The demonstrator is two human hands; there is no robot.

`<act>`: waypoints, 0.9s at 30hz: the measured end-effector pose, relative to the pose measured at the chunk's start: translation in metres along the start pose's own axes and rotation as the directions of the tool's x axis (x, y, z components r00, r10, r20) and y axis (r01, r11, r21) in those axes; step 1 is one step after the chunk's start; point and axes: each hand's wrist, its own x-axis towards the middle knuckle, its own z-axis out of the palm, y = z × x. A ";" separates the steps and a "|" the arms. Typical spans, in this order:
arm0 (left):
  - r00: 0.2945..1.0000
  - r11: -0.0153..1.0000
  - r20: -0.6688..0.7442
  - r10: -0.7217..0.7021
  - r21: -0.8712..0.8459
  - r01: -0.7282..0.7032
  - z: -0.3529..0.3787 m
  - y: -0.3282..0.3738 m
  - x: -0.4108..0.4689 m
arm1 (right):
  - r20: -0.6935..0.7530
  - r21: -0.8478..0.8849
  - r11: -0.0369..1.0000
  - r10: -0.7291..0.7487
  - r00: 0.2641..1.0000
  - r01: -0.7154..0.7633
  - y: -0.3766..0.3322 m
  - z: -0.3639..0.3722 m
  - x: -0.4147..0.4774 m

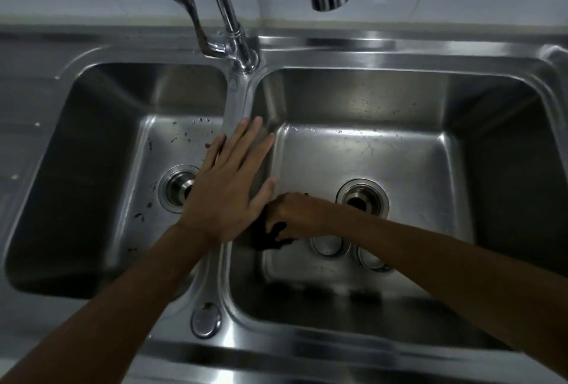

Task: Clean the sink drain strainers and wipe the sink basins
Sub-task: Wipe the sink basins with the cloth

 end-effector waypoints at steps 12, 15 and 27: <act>0.999 1.000 -0.032 0.010 -0.014 -0.011 0.003 -0.001 -0.001 | -0.576 0.247 0.801 0.574 0.582 -0.545 0.041 0.001 0.032; 0.999 1.000 -0.032 0.011 -0.020 -0.011 0.003 -0.001 0.000 | -0.459 0.085 0.945 0.318 0.829 -0.315 -0.009 0.029 0.019; 0.999 0.999 -0.031 0.030 -0.013 -0.030 -0.001 0.000 -0.001 | -0.263 -0.241 0.891 0.322 0.910 -0.385 0.020 0.011 0.016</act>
